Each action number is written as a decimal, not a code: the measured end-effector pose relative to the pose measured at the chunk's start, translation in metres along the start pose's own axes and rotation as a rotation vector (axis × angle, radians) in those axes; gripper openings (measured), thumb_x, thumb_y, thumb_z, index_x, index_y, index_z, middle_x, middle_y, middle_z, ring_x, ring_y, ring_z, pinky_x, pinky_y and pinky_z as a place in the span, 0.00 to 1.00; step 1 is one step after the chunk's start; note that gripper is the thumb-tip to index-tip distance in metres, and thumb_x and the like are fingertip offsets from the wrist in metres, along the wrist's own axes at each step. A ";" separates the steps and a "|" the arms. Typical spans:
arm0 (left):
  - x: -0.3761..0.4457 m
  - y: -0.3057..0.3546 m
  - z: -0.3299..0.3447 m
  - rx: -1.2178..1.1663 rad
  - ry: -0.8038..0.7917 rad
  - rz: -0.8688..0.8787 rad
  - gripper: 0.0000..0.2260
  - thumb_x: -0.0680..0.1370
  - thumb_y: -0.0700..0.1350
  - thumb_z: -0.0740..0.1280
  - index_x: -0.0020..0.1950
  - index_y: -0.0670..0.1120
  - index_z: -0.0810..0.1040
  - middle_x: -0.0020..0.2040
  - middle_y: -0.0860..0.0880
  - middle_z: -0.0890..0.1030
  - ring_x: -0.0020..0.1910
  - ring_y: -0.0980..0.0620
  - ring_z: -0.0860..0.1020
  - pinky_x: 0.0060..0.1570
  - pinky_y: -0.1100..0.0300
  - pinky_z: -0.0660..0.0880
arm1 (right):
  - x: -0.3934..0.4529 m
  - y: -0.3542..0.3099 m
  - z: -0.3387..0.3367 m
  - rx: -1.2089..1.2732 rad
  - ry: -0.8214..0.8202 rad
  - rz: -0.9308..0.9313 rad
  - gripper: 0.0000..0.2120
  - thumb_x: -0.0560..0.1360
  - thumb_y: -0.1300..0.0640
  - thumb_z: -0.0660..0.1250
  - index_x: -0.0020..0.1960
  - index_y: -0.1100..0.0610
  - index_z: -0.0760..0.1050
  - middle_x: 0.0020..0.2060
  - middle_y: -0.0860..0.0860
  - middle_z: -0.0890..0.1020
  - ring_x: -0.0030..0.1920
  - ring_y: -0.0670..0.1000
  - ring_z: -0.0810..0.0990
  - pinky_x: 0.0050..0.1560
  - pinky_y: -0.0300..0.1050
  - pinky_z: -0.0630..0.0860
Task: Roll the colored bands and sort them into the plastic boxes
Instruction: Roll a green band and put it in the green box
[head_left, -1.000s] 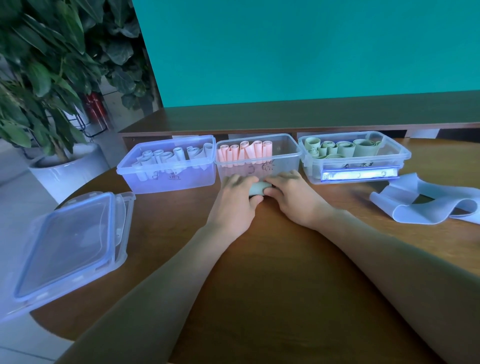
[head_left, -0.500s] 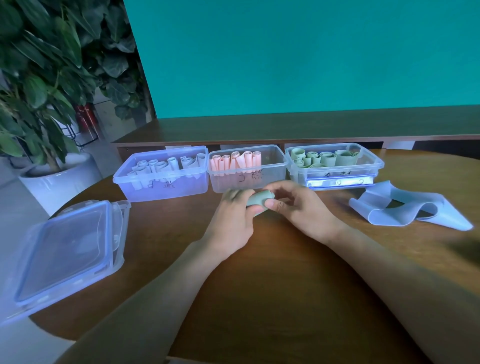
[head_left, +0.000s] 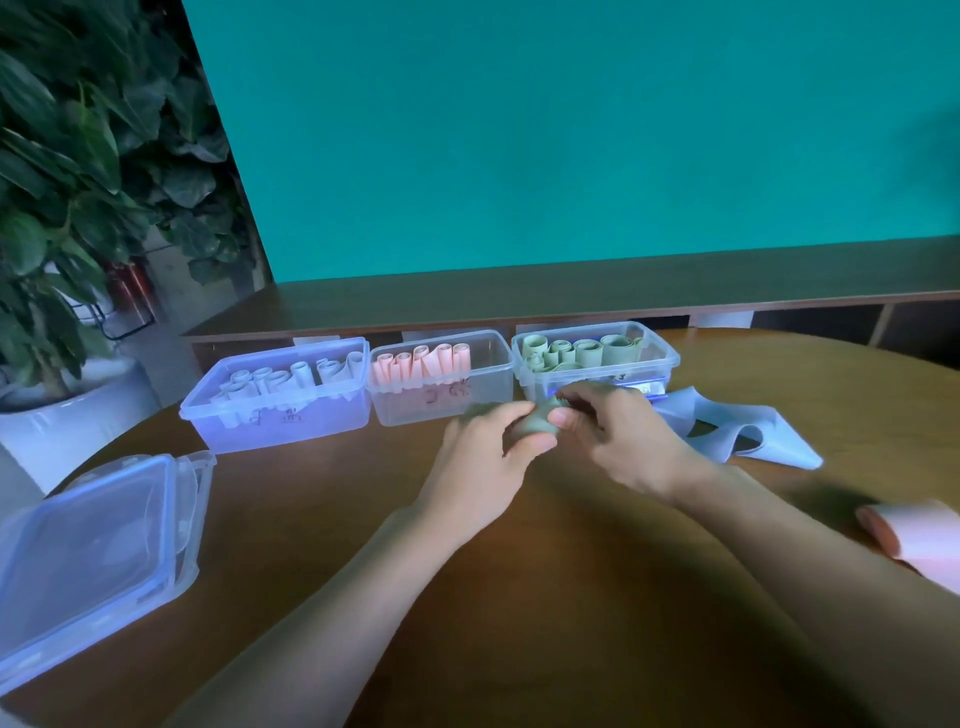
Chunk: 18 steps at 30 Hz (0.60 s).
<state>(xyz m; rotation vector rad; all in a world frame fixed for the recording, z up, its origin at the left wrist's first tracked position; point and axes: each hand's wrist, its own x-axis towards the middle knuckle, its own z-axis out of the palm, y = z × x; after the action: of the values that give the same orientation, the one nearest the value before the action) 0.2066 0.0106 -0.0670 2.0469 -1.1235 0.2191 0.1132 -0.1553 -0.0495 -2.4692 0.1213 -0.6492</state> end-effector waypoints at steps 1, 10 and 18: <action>0.004 0.007 0.002 -0.009 -0.010 -0.006 0.17 0.78 0.57 0.69 0.65 0.53 0.79 0.58 0.56 0.81 0.55 0.56 0.77 0.56 0.59 0.76 | -0.001 0.001 -0.007 -0.011 -0.004 0.008 0.08 0.83 0.54 0.64 0.45 0.51 0.75 0.32 0.42 0.75 0.33 0.41 0.73 0.34 0.32 0.67; 0.032 0.047 0.029 0.005 0.019 0.038 0.11 0.82 0.49 0.65 0.63 0.48 0.78 0.56 0.50 0.82 0.53 0.49 0.79 0.52 0.58 0.74 | -0.007 0.016 -0.060 0.110 0.018 0.017 0.19 0.78 0.39 0.65 0.49 0.55 0.81 0.39 0.52 0.83 0.41 0.53 0.80 0.47 0.52 0.77; 0.054 0.053 0.053 -0.103 0.114 0.073 0.10 0.81 0.48 0.68 0.60 0.46 0.81 0.48 0.54 0.82 0.42 0.54 0.75 0.40 0.73 0.68 | 0.012 0.044 -0.085 0.208 0.003 0.014 0.10 0.75 0.48 0.74 0.48 0.54 0.82 0.42 0.54 0.84 0.43 0.57 0.81 0.51 0.58 0.79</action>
<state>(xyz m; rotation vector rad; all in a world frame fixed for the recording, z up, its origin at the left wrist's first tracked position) 0.1872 -0.0779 -0.0485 1.8805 -1.1170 0.3046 0.0855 -0.2381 -0.0081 -2.2660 0.0682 -0.6263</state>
